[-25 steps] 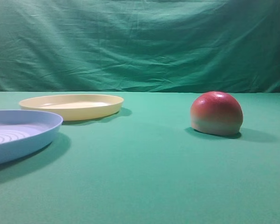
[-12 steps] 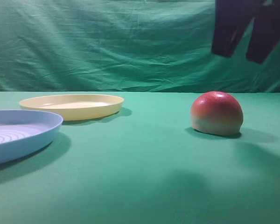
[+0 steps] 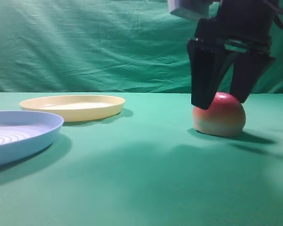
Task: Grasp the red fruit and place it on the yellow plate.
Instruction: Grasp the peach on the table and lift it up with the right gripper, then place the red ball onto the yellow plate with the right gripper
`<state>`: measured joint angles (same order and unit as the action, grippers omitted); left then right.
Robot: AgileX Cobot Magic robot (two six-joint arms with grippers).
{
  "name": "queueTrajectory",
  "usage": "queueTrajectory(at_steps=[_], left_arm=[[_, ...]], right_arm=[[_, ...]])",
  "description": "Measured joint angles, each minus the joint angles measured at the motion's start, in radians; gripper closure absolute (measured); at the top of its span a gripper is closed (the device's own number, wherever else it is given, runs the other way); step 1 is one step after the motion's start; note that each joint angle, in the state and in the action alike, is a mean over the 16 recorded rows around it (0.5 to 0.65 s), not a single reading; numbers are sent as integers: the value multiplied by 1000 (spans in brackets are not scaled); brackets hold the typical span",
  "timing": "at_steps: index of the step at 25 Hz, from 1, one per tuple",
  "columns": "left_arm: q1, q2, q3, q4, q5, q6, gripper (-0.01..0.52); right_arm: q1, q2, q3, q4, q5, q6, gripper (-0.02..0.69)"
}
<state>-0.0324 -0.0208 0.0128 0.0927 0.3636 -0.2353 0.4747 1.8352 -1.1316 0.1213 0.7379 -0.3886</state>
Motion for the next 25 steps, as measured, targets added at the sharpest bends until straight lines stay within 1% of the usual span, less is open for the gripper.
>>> queueTrajectory(at_steps=[6,11,15,21,25], left_arm=[[0,0,0,0,0,0,514],[0,0,0,0,0,0,514],[0,0,0,0,0,0,514],[0,0,0,0,0,0,514],[0,0,0,0,0,0,514]], right_arm=[[4,16,-70,0,19,0,331],[28,31,-216,0,58,-2,416],[67,74,-388,0,94,-6,446],[146,204,-659,0,120,-12,447],[194,319,-787,1,111,-16,447]])
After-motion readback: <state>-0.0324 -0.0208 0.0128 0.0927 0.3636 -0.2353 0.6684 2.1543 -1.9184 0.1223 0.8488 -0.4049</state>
